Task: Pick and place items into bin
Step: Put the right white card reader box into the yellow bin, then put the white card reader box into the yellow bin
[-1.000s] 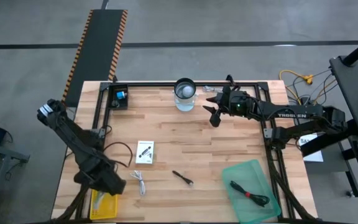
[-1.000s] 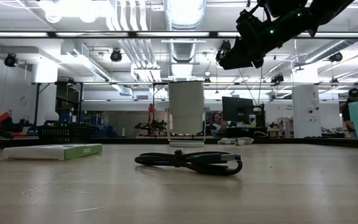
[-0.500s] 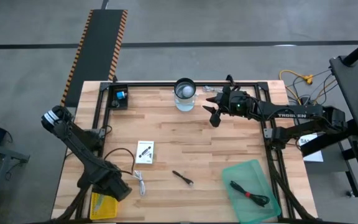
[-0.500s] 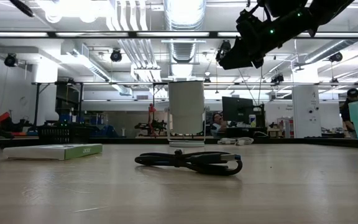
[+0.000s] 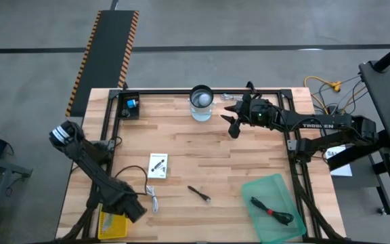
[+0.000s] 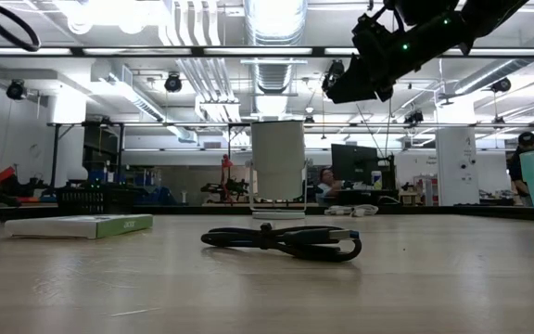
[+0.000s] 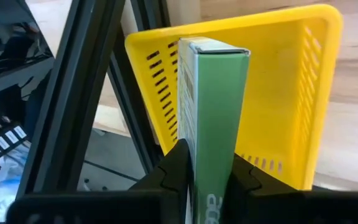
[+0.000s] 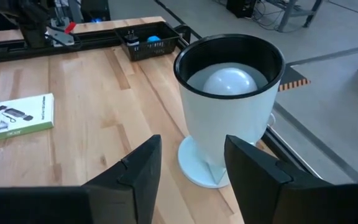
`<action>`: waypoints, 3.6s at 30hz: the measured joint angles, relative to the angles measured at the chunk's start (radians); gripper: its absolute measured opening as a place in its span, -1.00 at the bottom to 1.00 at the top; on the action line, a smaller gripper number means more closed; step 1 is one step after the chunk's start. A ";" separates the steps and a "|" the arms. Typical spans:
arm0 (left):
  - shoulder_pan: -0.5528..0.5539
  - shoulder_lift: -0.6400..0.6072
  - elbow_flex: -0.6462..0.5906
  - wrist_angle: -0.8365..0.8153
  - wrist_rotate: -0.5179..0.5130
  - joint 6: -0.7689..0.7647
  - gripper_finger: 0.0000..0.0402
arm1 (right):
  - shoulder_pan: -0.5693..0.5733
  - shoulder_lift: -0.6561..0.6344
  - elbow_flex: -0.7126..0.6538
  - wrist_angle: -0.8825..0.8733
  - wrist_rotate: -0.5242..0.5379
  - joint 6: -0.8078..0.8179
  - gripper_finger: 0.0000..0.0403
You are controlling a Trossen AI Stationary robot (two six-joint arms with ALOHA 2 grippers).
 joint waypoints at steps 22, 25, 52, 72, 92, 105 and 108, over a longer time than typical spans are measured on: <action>-0.002 -0.008 -0.007 0.000 0.005 0.183 0.03 | 0.000 0.000 0.000 0.025 0.000 -0.025 -0.22; -0.001 -0.023 -0.004 0.000 0.009 0.228 0.14 | 0.000 0.000 0.000 0.025 0.000 -0.025 -0.22; 0.242 -0.203 -0.029 0.016 -1.007 0.488 0.17 | 0.000 0.000 -0.003 0.014 0.000 -0.026 -0.26; 0.472 0.047 -0.023 0.331 -0.815 0.597 0.17 | 0.000 0.000 -0.026 0.007 0.000 -0.033 -0.27; 0.562 0.147 -0.024 0.398 -0.743 0.612 0.17 | 0.000 0.000 -0.069 0.010 0.000 -0.062 -0.30; 0.572 0.149 -0.031 0.404 -0.757 0.632 0.17 | 0.000 0.000 -0.069 0.012 0.000 -0.063 -0.33; 0.577 0.149 -0.034 0.403 -0.757 0.632 0.17 | 0.000 0.000 -0.069 0.012 0.000 -0.063 -0.32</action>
